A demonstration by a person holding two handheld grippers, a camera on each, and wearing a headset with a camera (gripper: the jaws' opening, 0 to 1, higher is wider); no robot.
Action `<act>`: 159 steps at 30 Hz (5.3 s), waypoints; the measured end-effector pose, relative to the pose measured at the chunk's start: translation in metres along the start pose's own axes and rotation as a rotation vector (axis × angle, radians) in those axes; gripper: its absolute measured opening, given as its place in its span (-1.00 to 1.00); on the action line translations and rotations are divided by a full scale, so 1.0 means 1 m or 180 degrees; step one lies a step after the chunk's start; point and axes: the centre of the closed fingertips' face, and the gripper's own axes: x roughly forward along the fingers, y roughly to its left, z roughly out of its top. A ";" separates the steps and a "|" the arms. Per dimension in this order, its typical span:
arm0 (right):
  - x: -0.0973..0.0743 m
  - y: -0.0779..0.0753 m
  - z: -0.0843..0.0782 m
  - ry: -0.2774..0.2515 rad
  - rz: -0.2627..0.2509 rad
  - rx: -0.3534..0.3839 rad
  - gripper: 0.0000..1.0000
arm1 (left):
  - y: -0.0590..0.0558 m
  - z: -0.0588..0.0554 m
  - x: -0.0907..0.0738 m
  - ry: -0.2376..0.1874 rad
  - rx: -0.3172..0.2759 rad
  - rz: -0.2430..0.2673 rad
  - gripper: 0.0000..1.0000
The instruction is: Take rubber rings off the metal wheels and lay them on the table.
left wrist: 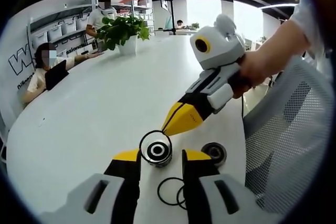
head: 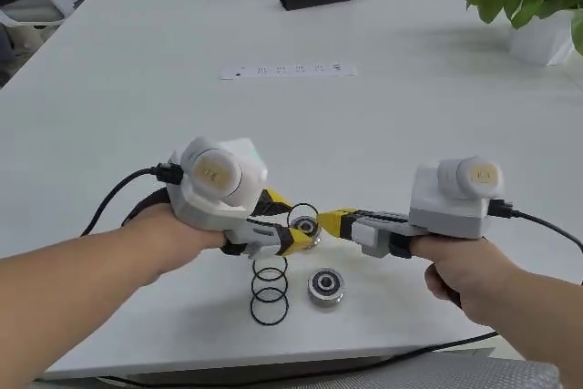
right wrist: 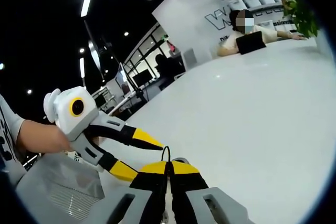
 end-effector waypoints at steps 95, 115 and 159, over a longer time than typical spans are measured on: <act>0.030 0.030 -0.029 0.0594 0.0264 -0.0131 -1.00 | 0.007 -0.011 -0.100 -0.0300 -0.0392 0.0300 0.33; 0.036 0.025 -0.034 0.0726 0.0229 -0.0364 -1.00 | 0.010 -0.017 -0.100 -0.0262 -0.0435 0.0318 0.33; 0.034 0.032 -0.012 0.0643 0.0214 -0.0925 -0.84 | 0.011 -0.013 -0.094 -0.0256 -0.0411 0.0248 0.33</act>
